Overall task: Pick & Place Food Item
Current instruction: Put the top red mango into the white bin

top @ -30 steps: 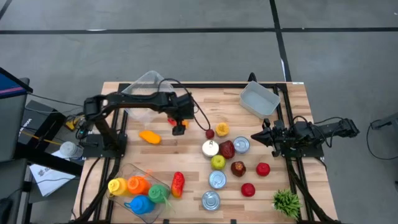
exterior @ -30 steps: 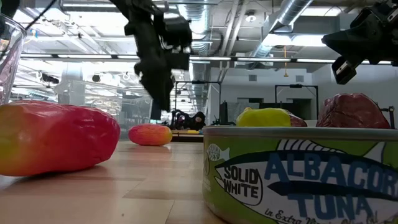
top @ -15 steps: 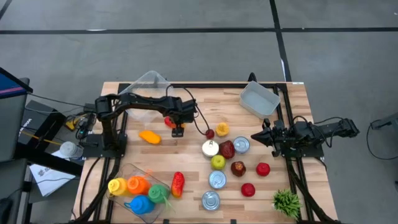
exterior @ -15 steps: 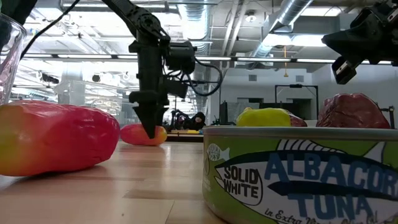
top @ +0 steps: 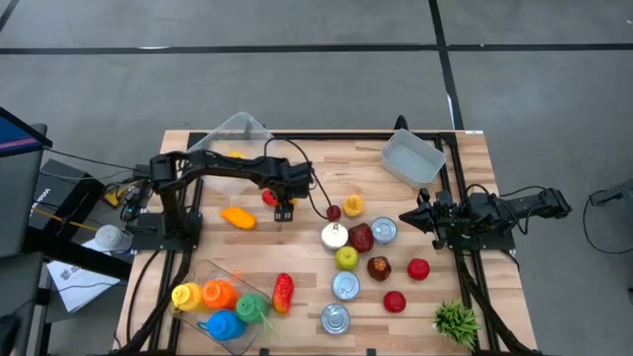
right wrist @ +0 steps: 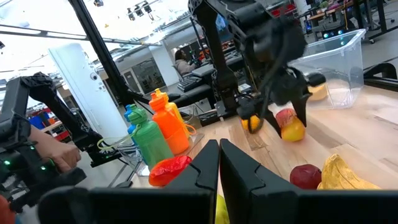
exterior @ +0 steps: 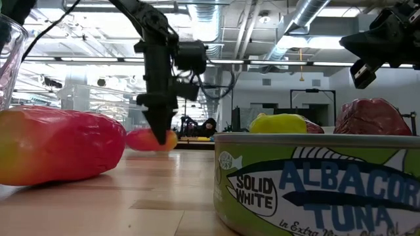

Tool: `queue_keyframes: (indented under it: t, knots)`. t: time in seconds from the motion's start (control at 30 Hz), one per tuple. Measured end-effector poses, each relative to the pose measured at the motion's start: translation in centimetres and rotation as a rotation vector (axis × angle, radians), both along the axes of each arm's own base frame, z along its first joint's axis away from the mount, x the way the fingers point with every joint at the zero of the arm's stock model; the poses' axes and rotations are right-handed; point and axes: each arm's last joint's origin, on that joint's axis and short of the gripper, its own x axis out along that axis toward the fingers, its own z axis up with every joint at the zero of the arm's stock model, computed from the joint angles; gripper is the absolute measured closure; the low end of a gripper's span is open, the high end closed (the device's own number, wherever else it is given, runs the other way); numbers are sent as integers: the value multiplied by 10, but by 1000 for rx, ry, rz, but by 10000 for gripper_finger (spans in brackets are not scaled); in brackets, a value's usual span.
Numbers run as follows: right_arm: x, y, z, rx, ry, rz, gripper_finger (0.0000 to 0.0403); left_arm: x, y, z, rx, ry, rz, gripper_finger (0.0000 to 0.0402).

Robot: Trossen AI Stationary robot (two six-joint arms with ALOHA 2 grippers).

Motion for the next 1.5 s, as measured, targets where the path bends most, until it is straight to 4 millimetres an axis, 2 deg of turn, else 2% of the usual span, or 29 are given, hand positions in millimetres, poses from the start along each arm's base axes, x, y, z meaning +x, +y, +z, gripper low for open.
queue_keyframes:
  t: [0.2,0.3,0.47,0.57,0.7,0.8,0.87,1.03,1.33,1.5]
  knots:
    - [0,0,0,0,0,0,393,-6,-16,45,-87,-188,74,178]
    - [0,0,0,0,0,0,393,-16,-22,79,-211,-342,178,181]
    - [0,0,0,0,0,0,393,-38,-31,146,-407,-683,225,179]
    - [0,0,0,0,0,0,393,-56,-38,189,-524,-919,181,179]
    - [0,0,0,0,0,0,393,-85,-52,243,-658,-1224,38,179]
    - [0,0,0,0,1,0,393,-110,-66,275,-719,-1416,-77,179]
    - [0,0,0,1,-2,0,393,-123,-74,289,-734,-1516,-147,179]
    - [0,0,0,0,0,0,393,-144,-85,306,-677,-1662,-196,179]
    - [0,0,0,0,1,1,393,-131,-82,299,-587,-1667,-116,179]
    - [0,0,0,0,1,1,393,-127,-73,295,-437,-1678,26,179]
